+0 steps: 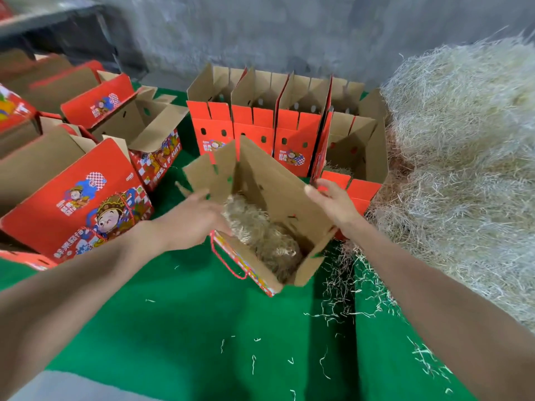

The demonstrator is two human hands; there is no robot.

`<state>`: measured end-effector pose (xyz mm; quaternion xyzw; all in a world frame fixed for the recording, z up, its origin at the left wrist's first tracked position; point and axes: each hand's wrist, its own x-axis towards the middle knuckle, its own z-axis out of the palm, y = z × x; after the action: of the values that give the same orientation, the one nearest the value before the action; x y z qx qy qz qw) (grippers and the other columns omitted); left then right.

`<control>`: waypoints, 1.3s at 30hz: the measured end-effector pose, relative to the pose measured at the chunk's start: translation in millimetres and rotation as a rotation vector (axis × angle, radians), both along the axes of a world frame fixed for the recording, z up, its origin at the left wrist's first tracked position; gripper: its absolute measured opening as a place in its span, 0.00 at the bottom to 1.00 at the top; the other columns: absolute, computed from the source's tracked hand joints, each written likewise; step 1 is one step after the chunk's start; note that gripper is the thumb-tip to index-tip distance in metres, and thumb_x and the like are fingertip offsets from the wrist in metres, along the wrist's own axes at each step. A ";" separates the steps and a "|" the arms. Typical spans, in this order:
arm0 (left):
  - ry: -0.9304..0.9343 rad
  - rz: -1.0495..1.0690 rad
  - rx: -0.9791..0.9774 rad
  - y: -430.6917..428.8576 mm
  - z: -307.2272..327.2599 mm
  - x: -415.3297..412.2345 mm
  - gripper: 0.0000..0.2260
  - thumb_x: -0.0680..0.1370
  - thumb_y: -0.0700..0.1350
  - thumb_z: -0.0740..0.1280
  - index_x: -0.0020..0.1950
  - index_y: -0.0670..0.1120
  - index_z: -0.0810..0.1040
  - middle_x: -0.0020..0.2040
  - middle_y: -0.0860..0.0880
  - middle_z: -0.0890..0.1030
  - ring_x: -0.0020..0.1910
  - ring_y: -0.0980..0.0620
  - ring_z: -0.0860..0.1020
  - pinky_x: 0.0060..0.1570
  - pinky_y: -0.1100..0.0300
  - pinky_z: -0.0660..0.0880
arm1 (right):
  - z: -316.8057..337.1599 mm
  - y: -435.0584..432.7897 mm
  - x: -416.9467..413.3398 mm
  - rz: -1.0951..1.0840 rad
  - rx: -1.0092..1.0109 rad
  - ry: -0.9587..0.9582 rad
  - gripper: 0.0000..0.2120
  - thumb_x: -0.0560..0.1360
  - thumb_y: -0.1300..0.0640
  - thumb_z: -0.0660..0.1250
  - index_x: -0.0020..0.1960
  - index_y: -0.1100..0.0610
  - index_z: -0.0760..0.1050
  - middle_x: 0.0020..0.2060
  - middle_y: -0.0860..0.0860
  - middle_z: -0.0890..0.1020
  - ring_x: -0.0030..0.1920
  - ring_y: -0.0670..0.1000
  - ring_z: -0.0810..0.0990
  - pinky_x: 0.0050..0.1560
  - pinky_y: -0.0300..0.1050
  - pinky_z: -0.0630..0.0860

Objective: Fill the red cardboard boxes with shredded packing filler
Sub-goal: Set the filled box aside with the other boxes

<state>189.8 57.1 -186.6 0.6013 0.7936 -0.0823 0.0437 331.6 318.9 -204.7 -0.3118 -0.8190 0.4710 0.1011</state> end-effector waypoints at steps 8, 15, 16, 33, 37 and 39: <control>-1.054 0.913 0.643 17.3 -17.9 43.0 0.40 0.74 0.61 0.64 0.77 0.47 0.48 0.75 0.52 0.56 0.72 0.49 0.60 0.67 0.49 0.65 | 8.6 -10.4 -0.3 0.226 -0.001 -0.605 0.23 0.78 0.51 0.60 0.67 0.63 0.62 0.45 0.60 0.76 0.32 0.56 0.83 0.29 0.47 0.81; -1.295 0.990 0.563 43.1 -54.6 92.6 0.33 0.79 0.52 0.61 0.75 0.61 0.41 0.66 0.47 0.72 0.45 0.45 0.82 0.43 0.55 0.80 | 12.7 -29.7 -2.5 0.205 0.015 -0.477 0.19 0.81 0.53 0.50 0.58 0.67 0.70 0.52 0.66 0.77 0.43 0.61 0.82 0.41 0.45 0.79; -1.241 1.015 0.646 47.2 -57.1 86.5 0.29 0.81 0.48 0.58 0.76 0.61 0.46 0.62 0.48 0.74 0.43 0.43 0.82 0.43 0.55 0.80 | 12.4 -31.6 -4.3 0.161 0.006 -0.445 0.16 0.81 0.55 0.50 0.51 0.65 0.71 0.43 0.64 0.78 0.42 0.61 0.82 0.31 0.39 0.75; -1.863 0.957 0.780 158.4 -23.6 -38.8 0.21 0.80 0.53 0.59 0.72 0.50 0.64 0.66 0.48 0.71 0.59 0.44 0.75 0.56 0.48 0.73 | 15.6 11.0 -64.5 -0.222 0.299 -0.066 0.22 0.79 0.55 0.57 0.70 0.61 0.61 0.64 0.59 0.68 0.53 0.60 0.78 0.53 0.50 0.75; -1.723 1.072 0.796 175.1 -34.6 -32.6 0.18 0.83 0.54 0.51 0.66 0.46 0.68 0.51 0.46 0.78 0.47 0.48 0.76 0.52 0.52 0.71 | 1.0 6.6 -75.4 0.073 0.531 -0.223 0.28 0.76 0.57 0.63 0.73 0.57 0.57 0.72 0.55 0.58 0.61 0.60 0.74 0.58 0.50 0.71; -1.670 1.126 0.798 179.5 -36.6 -38.4 0.16 0.83 0.53 0.50 0.60 0.44 0.68 0.45 0.48 0.76 0.48 0.47 0.75 0.56 0.51 0.71 | -1.5 9.4 -87.5 0.159 0.572 -0.412 0.21 0.75 0.59 0.63 0.67 0.57 0.66 0.64 0.58 0.71 0.59 0.60 0.76 0.57 0.51 0.73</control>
<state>151.4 236.6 -223.2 -0.0127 0.6447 0.6494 0.4031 244.1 328.3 -206.2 -0.2946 -0.9426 0.1562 -0.0198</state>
